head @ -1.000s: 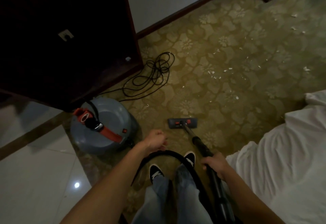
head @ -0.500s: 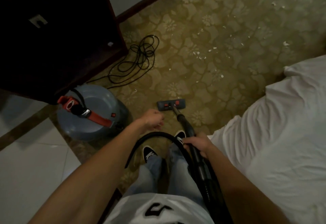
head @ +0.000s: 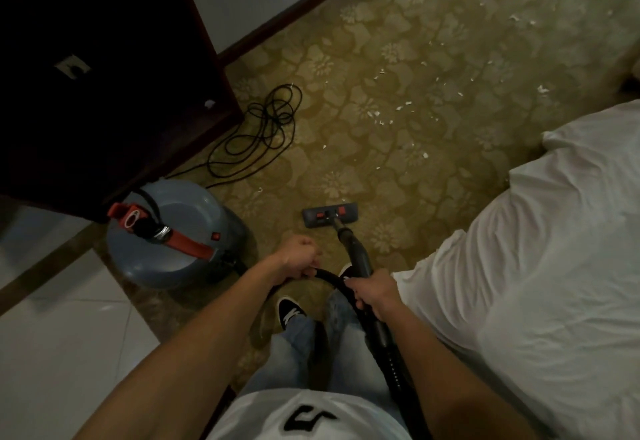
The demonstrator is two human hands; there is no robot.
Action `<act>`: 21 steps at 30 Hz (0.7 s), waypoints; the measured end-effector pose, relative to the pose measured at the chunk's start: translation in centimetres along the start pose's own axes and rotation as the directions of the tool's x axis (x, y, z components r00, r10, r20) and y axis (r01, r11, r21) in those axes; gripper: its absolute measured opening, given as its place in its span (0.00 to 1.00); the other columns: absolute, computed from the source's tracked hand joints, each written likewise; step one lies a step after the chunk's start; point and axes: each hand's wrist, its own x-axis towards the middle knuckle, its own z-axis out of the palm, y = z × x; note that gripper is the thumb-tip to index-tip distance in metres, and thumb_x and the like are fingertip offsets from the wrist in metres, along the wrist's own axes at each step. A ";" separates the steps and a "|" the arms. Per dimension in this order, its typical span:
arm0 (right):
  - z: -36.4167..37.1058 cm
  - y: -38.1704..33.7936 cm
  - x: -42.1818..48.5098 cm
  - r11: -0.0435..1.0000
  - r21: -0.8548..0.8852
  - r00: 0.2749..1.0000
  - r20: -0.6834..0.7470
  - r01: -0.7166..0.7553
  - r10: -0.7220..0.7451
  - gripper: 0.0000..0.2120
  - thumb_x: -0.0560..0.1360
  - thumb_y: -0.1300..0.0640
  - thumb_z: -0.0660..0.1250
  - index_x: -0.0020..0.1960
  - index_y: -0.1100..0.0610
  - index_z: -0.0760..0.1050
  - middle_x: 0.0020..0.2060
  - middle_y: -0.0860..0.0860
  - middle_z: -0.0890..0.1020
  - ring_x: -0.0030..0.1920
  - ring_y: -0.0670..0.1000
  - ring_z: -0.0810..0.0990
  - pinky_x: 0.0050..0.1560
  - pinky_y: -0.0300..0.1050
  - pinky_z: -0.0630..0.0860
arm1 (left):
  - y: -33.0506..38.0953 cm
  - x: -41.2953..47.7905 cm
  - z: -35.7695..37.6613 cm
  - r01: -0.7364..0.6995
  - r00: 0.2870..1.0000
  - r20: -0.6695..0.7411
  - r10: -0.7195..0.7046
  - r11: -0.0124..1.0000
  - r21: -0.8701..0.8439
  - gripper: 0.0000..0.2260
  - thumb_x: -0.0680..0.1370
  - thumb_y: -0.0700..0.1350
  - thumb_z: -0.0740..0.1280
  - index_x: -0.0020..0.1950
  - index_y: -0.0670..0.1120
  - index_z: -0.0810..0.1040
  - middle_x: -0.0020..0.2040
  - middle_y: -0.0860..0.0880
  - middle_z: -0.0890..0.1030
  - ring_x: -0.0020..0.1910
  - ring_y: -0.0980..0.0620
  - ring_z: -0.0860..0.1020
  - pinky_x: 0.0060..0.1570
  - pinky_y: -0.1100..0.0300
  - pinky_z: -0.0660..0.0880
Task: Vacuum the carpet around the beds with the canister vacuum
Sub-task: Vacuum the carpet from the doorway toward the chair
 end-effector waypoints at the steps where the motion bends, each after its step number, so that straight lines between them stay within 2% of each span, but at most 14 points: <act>1: -0.3 -0.4 -0.2 1.000 -0.003 1.000 -0.019 0.006 -0.006 0.21 0.68 0.52 0.77 0.54 0.66 0.81 0.31 0.56 0.83 0.23 0.50 0.79 0.29 0.43 0.77 | 0.1 0.0 -0.1 -0.005 1.000 -0.003 0.005 1.000 -0.005 0.05 0.82 0.42 0.64 0.50 0.47 0.79 0.41 0.48 0.80 0.35 0.52 0.78 0.29 0.64 0.72; 3: -0.5 -0.6 -0.2 1.000 -0.022 0.999 -0.032 0.007 -0.008 0.19 0.70 0.55 0.75 0.55 0.67 0.80 0.33 0.57 0.83 0.22 0.49 0.78 0.28 0.42 0.75 | 0.2 0.0 -0.3 -0.011 1.000 -0.002 0.011 1.000 -0.016 0.05 0.82 0.44 0.64 0.50 0.48 0.79 0.41 0.49 0.80 0.35 0.53 0.79 0.35 0.62 0.72; 7: -1.0 -1.1 0.1 0.999 -0.043 0.999 -0.031 0.016 -0.017 0.18 0.71 0.56 0.74 0.54 0.68 0.80 0.34 0.58 0.83 0.23 0.50 0.78 0.28 0.42 0.75 | 0.0 -0.1 -0.7 -0.003 1.000 0.010 0.003 0.999 -0.046 0.05 0.83 0.46 0.63 0.52 0.48 0.78 0.39 0.50 0.78 0.36 0.53 0.77 0.37 0.60 0.70; 10: -1.9 -2.2 0.8 0.999 -0.033 1.000 -0.016 0.022 -0.022 0.12 0.74 0.61 0.71 0.52 0.69 0.79 0.31 0.58 0.80 0.22 0.51 0.76 0.27 0.43 0.74 | -0.7 0.1 -1.1 0.011 1.000 -0.015 -0.012 0.997 -0.078 0.06 0.82 0.47 0.65 0.54 0.46 0.79 0.43 0.47 0.79 0.40 0.51 0.77 0.43 0.55 0.71; 14: -3.0 -3.2 1.8 0.997 -0.067 0.999 -0.022 0.031 -0.033 0.07 0.74 0.61 0.71 0.48 0.66 0.79 0.30 0.56 0.81 0.25 0.51 0.77 0.32 0.46 0.76 | -0.3 0.0 -1.4 0.005 0.996 -0.088 -0.010 0.998 -0.062 0.10 0.82 0.48 0.66 0.60 0.46 0.80 0.53 0.46 0.80 0.49 0.49 0.78 0.41 0.59 0.73; 19: -3.6 -3.1 2.9 0.994 -0.104 0.999 -0.014 0.033 -0.034 0.14 0.71 0.57 0.73 0.52 0.65 0.80 0.32 0.57 0.83 0.26 0.52 0.79 0.33 0.47 0.78 | 1.6 0.5 -1.5 -0.023 0.993 -0.114 0.013 0.996 -0.084 0.08 0.83 0.47 0.64 0.58 0.47 0.80 0.49 0.49 0.79 0.45 0.53 0.77 0.38 0.60 0.72; 21: -4.2 -3.4 3.2 0.995 -0.097 0.999 -0.017 0.034 -0.035 0.12 0.71 0.58 0.73 0.52 0.64 0.80 0.33 0.57 0.83 0.26 0.52 0.79 0.34 0.47 0.79 | 2.5 0.8 -1.4 -0.019 0.992 -0.129 0.008 0.996 -0.086 0.08 0.83 0.47 0.64 0.59 0.47 0.80 0.50 0.48 0.80 0.46 0.53 0.78 0.38 0.61 0.72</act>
